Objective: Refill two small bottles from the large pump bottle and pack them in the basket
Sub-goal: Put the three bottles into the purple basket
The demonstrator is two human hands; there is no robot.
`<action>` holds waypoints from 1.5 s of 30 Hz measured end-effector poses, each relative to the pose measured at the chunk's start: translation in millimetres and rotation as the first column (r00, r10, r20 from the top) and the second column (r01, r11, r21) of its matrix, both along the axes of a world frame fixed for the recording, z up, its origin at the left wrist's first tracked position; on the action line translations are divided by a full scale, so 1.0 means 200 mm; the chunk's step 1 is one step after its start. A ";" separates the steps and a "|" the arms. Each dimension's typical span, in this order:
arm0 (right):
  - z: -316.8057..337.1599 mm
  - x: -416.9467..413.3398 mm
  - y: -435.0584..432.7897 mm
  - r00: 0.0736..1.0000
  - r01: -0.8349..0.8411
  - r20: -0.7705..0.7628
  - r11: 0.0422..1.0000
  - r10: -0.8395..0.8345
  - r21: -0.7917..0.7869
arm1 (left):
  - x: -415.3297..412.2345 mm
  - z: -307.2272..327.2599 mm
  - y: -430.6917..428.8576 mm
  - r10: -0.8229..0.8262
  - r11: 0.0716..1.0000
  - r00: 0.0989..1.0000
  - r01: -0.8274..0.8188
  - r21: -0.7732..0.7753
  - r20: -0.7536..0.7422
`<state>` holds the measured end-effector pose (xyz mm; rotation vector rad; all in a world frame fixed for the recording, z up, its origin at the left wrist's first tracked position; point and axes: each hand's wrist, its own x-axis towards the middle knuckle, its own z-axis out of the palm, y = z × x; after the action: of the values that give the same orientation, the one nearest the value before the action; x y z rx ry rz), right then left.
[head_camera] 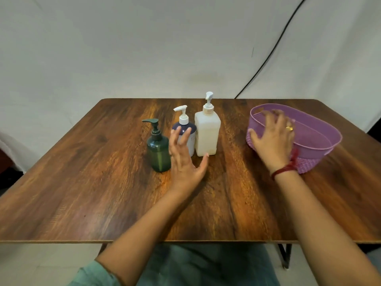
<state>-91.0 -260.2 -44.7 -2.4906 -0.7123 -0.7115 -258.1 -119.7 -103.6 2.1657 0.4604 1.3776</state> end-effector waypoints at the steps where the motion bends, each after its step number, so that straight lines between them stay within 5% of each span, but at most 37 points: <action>1: 0.03 0.05 -0.05 0.996 0.085 -0.009 0.991 -0.086 -0.104 | 0.01 0.00 -0.02 -0.023 1.000 0.999 0.022 -0.009 -0.031; 5: 0.06 0.18 -0.17 0.942 0.159 -0.208 0.896 -0.263 -0.414 | 0.01 -0.02 -0.08 -0.091 0.994 0.986 0.082 -0.073 -0.140; 13: 0.14 0.05 -0.25 0.949 -0.080 -0.310 0.903 -0.061 -0.422 | -0.02 0.02 -0.06 -0.138 0.981 0.980 0.116 -0.154 -0.143; 23: 0.22 -0.07 -0.44 0.724 -0.541 -0.675 0.723 0.141 -0.429 | -0.02 0.05 -0.16 -0.393 0.920 0.874 0.373 -0.122 -0.287; 28: 0.22 -0.15 -0.45 0.562 -0.735 -0.791 0.585 0.244 -0.342 | -0.02 0.05 -0.17 -0.377 0.879 0.844 0.455 0.138 -0.382; 32: 0.23 -0.25 -0.41 0.296 -0.861 -0.874 0.504 0.385 -0.070 | -0.05 0.07 -0.14 -0.354 0.879 0.894 0.418 0.228 -0.277; 34: 0.26 -0.29 -0.38 0.236 -0.869 -0.851 0.493 0.469 0.030 | -0.09 0.08 -0.14 -0.355 0.875 0.903 0.412 0.255 -0.241; 38: 0.36 -0.29 -0.29 0.277 -0.811 -0.735 0.561 0.619 0.167 | -0.18 0.07 -0.12 -0.312 0.881 0.929 0.361 0.305 -0.199; 45: 0.42 -0.13 0.16 0.612 -0.493 -0.550 0.818 0.568 0.297 | -0.24 0.07 -0.06 -0.253 0.900 0.947 0.305 0.313 -0.197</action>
<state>-117.6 -228.0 39.5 -2.0193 -1.0304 0.2897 -305.2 -130.8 -90.1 2.5080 -0.0486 1.2040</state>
